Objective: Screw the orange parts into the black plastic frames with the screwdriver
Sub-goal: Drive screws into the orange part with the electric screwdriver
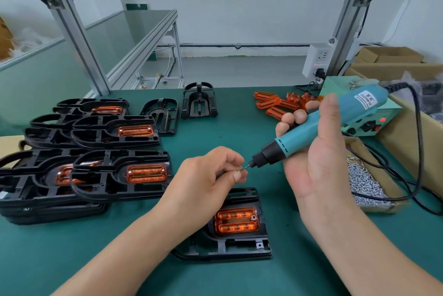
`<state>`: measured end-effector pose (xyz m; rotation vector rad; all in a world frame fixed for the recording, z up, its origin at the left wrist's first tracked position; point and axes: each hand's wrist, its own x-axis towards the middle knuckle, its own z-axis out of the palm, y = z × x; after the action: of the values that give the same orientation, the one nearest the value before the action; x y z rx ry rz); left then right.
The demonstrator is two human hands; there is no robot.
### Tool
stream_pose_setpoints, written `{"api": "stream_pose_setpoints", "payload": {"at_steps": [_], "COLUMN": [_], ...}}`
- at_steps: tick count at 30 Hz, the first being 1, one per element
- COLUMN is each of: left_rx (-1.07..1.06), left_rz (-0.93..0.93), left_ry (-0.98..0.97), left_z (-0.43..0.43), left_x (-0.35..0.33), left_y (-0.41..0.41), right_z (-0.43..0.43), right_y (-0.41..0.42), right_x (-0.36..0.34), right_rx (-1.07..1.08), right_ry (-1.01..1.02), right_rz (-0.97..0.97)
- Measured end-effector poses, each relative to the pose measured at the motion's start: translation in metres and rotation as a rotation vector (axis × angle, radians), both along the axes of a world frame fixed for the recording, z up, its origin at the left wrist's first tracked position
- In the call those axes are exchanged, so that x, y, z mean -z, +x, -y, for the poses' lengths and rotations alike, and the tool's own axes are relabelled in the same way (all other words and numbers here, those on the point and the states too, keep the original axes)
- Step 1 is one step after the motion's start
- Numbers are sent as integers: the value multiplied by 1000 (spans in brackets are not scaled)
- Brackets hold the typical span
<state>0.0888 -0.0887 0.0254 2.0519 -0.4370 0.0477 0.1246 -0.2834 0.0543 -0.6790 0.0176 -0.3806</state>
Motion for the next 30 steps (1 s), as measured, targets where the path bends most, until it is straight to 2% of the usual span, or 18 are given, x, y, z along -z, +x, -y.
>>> {"api": "stream_pose_setpoints", "payload": {"at_steps": [14, 23, 30], "left_rx": [126, 70, 114], "left_rz": [-180, -41, -33], "left_ry": [-37, 103, 86], "left_z": [2, 3, 3], "left_x": [0, -4, -8], "left_y": [-1, -7, -7], "right_z": [9, 6, 6], "right_y": [-3, -3, -3], "right_x": [11, 13, 11], "right_rx": [-105, -67, -64], "right_ry": [-8, 7, 30], "right_rz": [115, 58, 38]}}
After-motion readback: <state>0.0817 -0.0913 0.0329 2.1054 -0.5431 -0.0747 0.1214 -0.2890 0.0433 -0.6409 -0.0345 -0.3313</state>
